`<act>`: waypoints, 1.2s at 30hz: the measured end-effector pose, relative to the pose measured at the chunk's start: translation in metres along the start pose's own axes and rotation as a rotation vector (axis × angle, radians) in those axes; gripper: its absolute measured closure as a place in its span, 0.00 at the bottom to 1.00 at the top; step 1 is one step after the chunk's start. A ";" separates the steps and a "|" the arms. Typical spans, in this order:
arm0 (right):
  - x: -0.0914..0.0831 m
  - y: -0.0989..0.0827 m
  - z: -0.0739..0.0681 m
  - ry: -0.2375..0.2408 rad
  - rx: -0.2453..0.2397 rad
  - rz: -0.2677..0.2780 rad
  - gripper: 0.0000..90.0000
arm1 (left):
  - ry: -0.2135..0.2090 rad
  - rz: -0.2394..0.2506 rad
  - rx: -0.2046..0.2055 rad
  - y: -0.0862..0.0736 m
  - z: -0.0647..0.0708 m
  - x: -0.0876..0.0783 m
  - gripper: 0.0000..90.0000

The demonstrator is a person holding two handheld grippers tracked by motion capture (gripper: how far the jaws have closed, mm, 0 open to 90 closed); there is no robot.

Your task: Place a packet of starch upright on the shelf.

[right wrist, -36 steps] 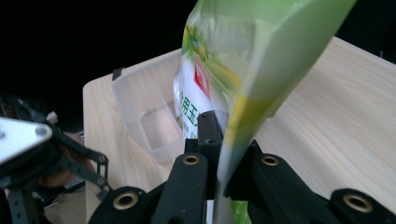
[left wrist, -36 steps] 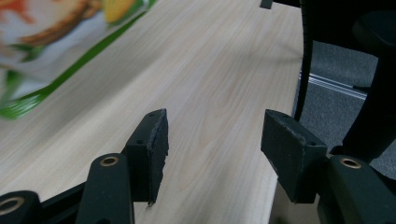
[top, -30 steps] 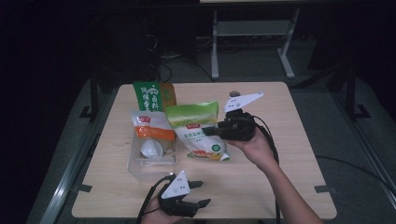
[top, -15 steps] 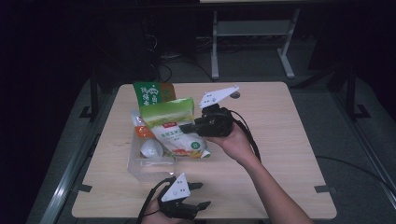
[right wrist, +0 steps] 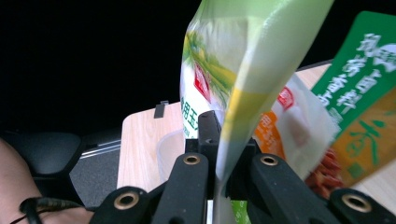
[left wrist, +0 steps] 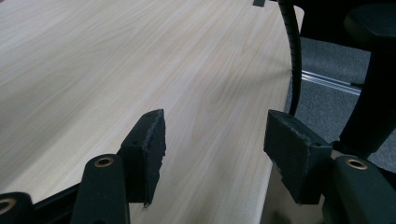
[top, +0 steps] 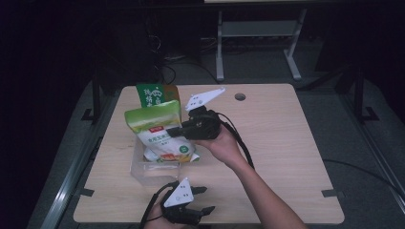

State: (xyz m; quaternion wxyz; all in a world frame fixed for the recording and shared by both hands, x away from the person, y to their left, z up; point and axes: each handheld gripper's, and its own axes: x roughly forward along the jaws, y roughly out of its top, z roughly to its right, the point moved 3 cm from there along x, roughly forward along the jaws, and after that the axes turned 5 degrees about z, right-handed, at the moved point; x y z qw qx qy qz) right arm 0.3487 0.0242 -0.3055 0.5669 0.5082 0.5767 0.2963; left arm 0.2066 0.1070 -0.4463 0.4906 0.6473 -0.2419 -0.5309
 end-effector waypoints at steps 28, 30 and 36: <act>0.075 -0.012 -0.007 0.116 0.016 -0.005 0.97 | -0.012 0.001 -0.005 -0.003 0.000 -0.001 0.42; 0.076 -0.013 -0.008 0.117 0.008 -0.005 0.97 | -0.013 0.001 -0.003 -0.003 0.000 -0.001 0.42; 0.082 -0.020 -0.004 0.113 0.022 -0.031 0.97 | -0.013 0.003 0.000 -0.002 0.000 -0.001 0.42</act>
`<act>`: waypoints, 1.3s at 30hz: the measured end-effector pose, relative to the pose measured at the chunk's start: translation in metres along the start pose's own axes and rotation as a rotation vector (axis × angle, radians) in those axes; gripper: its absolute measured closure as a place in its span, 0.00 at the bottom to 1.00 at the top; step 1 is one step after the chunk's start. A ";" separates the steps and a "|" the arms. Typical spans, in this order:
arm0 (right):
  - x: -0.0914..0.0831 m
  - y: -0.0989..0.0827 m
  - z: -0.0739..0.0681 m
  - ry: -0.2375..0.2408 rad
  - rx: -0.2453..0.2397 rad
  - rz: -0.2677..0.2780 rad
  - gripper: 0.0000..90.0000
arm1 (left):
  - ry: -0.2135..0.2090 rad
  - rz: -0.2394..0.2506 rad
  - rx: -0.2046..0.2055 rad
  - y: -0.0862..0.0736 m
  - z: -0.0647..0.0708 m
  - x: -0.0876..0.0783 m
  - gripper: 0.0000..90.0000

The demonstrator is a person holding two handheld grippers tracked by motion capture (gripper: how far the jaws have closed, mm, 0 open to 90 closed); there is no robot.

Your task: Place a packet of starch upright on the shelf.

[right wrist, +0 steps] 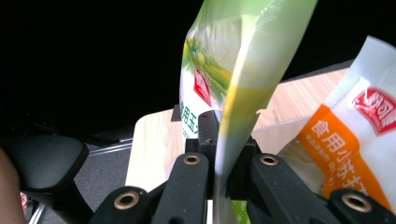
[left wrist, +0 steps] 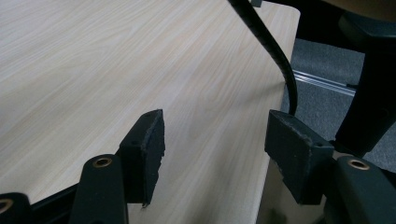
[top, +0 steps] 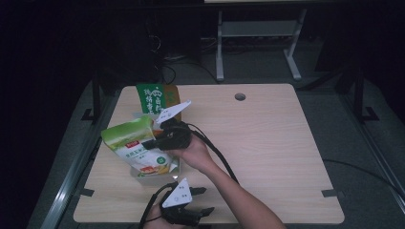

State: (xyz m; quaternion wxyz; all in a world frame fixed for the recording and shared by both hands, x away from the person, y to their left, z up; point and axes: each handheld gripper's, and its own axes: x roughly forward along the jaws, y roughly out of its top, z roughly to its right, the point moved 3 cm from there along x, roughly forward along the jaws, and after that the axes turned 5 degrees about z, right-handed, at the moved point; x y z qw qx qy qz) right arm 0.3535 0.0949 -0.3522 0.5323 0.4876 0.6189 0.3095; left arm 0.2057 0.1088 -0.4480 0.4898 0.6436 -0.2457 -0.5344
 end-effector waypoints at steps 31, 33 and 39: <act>-0.017 -0.043 0.011 -0.068 -0.021 -0.147 0.90 | 0.021 -0.017 -0.013 -0.002 -0.007 0.004 0.42; -0.020 -0.046 0.012 -0.071 0.001 -0.153 0.89 | 0.021 -0.021 -0.012 -0.002 -0.007 0.004 0.42; -0.025 -0.042 0.014 -0.042 0.029 -0.109 0.87 | 0.024 -0.020 -0.010 -0.003 -0.007 0.005 0.41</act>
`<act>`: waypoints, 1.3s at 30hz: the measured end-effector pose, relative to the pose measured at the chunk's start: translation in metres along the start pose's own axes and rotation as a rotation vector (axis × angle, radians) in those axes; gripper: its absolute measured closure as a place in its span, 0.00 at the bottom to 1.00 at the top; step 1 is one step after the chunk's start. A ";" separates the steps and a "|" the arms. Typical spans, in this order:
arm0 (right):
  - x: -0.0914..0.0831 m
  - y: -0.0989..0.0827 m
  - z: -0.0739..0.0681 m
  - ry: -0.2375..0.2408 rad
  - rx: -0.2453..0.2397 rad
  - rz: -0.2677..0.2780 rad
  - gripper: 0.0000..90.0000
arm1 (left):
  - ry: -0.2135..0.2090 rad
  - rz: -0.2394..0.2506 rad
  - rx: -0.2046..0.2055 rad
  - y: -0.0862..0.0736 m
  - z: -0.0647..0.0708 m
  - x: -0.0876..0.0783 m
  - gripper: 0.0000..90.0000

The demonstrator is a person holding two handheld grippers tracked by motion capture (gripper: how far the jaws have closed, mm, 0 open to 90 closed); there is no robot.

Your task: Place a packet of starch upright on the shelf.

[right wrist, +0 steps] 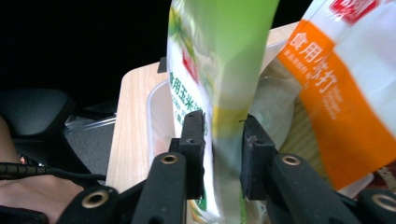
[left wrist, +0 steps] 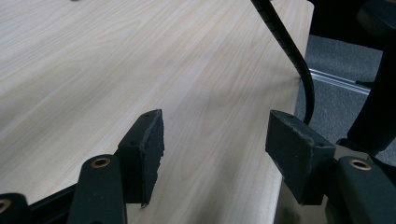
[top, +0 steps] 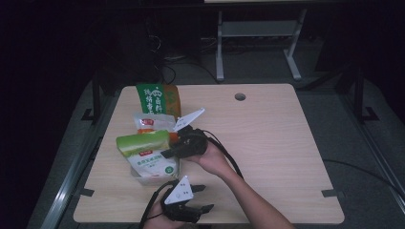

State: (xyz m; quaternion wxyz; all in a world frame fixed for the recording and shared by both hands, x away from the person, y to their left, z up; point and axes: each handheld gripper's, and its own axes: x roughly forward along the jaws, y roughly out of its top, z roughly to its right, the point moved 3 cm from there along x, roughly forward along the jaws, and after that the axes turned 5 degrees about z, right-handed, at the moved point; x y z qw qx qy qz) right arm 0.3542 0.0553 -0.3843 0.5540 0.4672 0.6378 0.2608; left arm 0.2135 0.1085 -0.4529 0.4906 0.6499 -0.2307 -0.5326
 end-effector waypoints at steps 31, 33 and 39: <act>-0.052 -0.014 0.018 -0.067 0.054 0.011 0.60 | 0.039 0.007 -0.017 0.005 -0.014 -0.003 0.36; -0.061 -0.017 0.021 -0.077 0.064 0.019 0.59 | 0.041 0.012 -0.019 0.005 -0.015 -0.003 0.36; -0.083 -0.029 0.029 -0.123 0.086 0.008 0.55 | 0.041 0.014 -0.030 0.005 -0.016 -0.001 0.36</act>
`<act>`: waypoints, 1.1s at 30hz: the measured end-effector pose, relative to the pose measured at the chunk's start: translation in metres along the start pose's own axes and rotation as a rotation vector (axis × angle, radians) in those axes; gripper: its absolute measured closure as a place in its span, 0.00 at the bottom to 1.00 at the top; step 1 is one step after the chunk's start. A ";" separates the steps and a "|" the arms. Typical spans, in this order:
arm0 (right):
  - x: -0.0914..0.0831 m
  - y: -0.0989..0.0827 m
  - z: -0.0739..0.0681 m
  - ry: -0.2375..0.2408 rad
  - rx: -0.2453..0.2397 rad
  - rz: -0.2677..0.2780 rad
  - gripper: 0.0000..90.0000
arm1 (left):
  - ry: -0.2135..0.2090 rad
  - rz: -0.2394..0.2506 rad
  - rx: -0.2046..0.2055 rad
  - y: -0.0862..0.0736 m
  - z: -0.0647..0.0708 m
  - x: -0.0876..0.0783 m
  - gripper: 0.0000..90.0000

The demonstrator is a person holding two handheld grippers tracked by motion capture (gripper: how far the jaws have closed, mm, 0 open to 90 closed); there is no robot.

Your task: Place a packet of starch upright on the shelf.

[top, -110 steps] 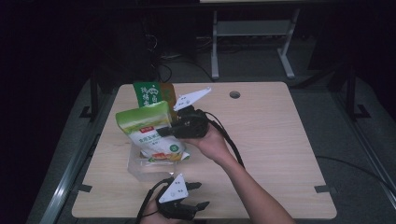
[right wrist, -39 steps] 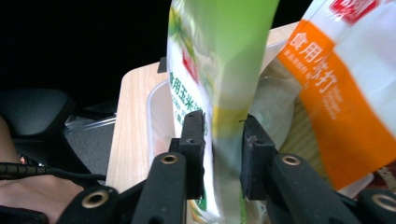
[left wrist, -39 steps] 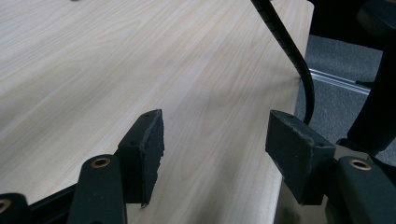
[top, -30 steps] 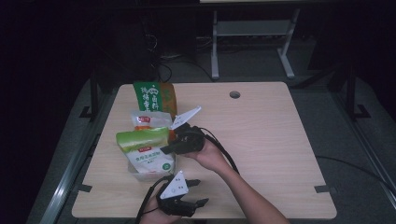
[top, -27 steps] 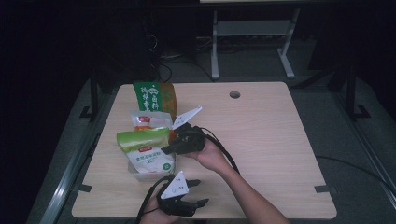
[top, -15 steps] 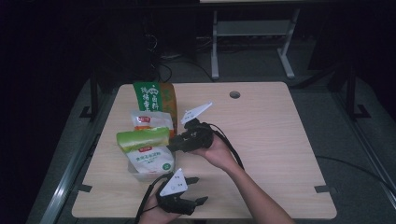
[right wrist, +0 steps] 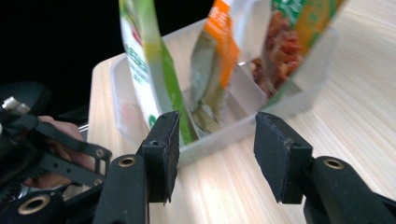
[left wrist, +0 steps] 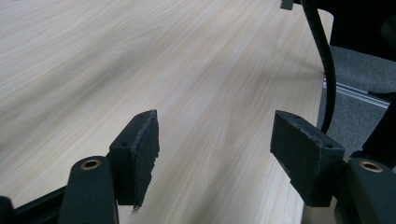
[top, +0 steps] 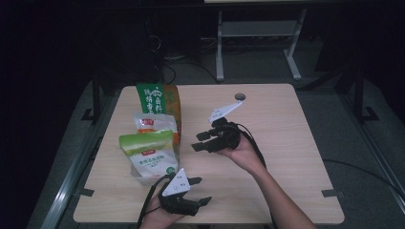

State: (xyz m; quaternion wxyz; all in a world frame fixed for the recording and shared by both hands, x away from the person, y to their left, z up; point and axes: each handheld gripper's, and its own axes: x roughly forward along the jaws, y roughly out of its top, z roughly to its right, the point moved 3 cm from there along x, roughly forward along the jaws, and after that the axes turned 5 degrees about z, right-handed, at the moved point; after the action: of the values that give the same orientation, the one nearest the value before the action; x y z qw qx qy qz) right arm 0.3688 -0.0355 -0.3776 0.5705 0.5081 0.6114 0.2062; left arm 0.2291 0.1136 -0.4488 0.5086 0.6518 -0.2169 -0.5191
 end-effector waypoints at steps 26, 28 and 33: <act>-0.044 -0.028 0.022 -0.082 0.063 -0.015 0.44 | 0.012 0.013 0.000 0.002 -0.007 -0.003 0.36; -0.049 -0.031 0.023 -0.090 0.079 -0.017 0.44 | 0.014 0.014 -0.004 0.002 -0.008 -0.003 0.36; -0.056 -0.038 0.026 -0.107 0.085 -0.027 0.43 | 0.013 0.009 -0.008 0.002 -0.007 -0.004 0.36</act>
State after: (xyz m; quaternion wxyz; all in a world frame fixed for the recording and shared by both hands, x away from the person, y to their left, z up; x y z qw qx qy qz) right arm 0.3678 -0.1074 -0.3889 0.5830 0.5339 0.5951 0.1449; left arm 0.2341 0.1186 -0.4459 0.5149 0.6521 -0.2145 -0.5135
